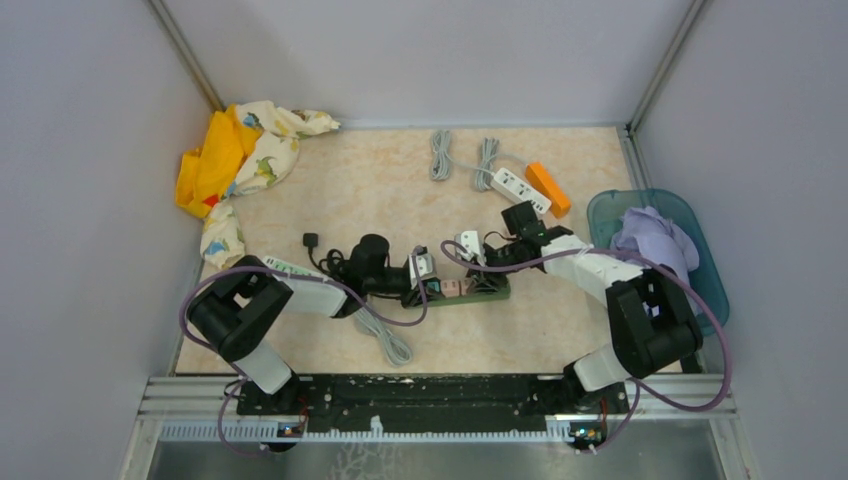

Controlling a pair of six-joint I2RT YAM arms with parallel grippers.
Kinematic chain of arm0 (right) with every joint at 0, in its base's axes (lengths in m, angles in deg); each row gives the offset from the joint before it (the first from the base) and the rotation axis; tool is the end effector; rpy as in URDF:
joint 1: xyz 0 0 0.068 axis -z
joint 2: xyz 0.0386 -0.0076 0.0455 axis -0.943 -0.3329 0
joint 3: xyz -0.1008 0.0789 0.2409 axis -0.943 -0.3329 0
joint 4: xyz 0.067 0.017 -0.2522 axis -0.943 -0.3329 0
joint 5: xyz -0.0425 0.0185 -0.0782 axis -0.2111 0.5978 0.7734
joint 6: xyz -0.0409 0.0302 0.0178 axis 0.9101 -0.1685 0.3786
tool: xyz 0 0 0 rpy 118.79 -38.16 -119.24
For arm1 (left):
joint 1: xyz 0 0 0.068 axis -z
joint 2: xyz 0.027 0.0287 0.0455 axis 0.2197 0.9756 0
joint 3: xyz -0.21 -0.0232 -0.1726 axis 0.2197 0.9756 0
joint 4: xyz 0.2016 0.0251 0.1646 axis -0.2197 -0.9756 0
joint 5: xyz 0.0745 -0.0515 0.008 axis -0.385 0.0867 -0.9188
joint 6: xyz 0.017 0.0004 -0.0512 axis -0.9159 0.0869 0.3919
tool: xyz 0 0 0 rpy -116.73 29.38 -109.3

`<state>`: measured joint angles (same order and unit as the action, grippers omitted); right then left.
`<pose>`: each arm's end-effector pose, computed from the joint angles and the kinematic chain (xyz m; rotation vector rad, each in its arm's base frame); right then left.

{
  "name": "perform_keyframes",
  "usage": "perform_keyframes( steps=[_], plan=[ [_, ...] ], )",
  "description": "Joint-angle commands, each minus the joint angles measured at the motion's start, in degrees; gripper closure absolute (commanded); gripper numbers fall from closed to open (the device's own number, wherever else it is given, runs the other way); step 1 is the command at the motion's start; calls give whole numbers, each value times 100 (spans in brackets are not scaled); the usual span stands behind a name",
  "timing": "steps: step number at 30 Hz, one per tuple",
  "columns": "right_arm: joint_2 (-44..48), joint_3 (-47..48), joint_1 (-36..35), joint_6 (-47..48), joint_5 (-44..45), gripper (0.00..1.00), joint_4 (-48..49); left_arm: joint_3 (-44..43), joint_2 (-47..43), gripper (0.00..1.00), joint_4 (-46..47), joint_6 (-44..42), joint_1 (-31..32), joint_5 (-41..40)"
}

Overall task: Pull the plug off the socket
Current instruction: Remove the plug from the socket.

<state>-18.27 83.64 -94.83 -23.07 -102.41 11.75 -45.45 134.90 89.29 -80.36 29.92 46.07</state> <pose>0.2335 0.1348 0.1896 -1.7266 1.5848 0.8564 0.2043 -0.2186 0.1469 1.3979 1.4277 -0.9358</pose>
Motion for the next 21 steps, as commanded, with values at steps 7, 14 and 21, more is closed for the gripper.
perform_keyframes(
  steps=[7,14,21],
  plan=[
    [303,170,256,713,-141,100,-54,-301,275,99,-302,44,-33,250],
    [244,33,-14,247,-738,100,353,-293,275,99,-313,39,-37,272],
    [335,-15,-47,-692,-227,100,1170,-292,286,99,-295,50,-42,264]
  ],
)
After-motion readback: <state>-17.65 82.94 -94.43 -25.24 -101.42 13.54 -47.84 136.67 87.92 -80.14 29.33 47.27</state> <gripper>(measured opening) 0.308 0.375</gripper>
